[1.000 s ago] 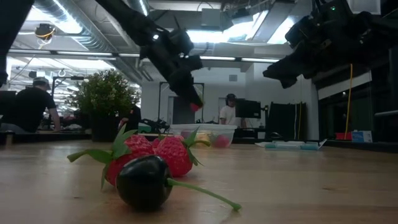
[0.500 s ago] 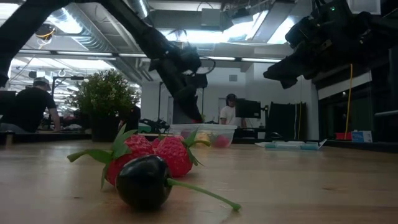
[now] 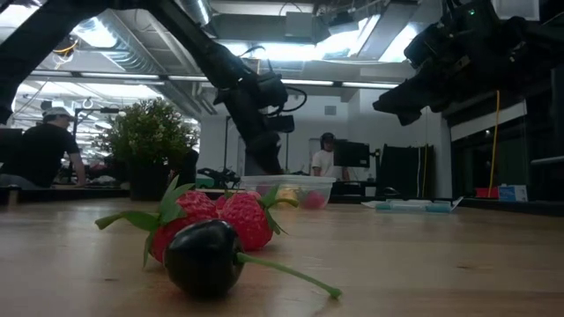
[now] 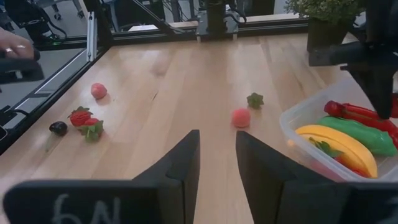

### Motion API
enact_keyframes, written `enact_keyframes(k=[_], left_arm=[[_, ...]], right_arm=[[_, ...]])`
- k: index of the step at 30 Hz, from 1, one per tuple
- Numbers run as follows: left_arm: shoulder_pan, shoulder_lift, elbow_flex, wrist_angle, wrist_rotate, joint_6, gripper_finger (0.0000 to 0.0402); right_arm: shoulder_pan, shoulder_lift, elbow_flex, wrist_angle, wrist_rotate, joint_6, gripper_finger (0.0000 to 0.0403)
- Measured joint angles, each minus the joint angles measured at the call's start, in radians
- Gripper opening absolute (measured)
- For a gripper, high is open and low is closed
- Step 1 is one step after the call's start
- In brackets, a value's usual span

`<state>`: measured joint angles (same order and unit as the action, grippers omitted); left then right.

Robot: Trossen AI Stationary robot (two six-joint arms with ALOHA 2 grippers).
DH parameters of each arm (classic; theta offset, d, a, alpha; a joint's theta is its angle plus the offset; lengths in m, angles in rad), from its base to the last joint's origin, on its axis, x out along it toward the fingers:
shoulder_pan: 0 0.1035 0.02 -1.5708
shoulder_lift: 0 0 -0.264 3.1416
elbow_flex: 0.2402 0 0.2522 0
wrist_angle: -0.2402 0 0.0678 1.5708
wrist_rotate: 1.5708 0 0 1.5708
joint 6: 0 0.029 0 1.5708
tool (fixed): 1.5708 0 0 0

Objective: Pick and placing Produce into tupperware
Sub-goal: Put the red strawberry into the transparent container, then put the top red strawberry into the transparent container

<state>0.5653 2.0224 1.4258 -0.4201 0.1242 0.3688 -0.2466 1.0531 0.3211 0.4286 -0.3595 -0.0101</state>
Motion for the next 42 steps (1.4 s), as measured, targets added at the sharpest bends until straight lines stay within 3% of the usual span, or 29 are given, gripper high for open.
enact_keyframes(k=[4, 8, 20, 25, 34, 42], left_arm=[[-0.002, 0.000, 0.000, -0.003, -0.046, 0.000, 0.0223], [-0.010, 0.000, 0.000, 0.007, -0.023, 0.000, 0.0249], [-0.072, -0.067, -0.001, -0.009, -0.057, 0.007, 0.0247], [-0.100, -0.180, -0.002, -0.120, -0.159, -0.002, 0.0247], [-0.150, -0.390, -0.011, -0.296, -0.153, -0.199, 0.0247], [-0.220, -0.590, -0.238, -0.138, -0.050, -0.278, 0.0247]], right_arm=[[0.000, 0.000, 0.000, 0.000, 0.000, 0.000, 0.0106], [0.000, 0.000, 0.000, 0.000, 0.000, 0.000, 0.0106], [0.000, 0.000, 0.000, -0.005, 0.000, -0.018, 0.0106], [0.000, 0.000, 0.000, -0.004, 0.000, -0.018, 0.0106], [0.000, 0.000, 0.001, -0.003, 0.000, 0.008, 0.0106], [0.003, 0.000, 0.001, -0.006, 0.000, 0.060, 0.0106]])
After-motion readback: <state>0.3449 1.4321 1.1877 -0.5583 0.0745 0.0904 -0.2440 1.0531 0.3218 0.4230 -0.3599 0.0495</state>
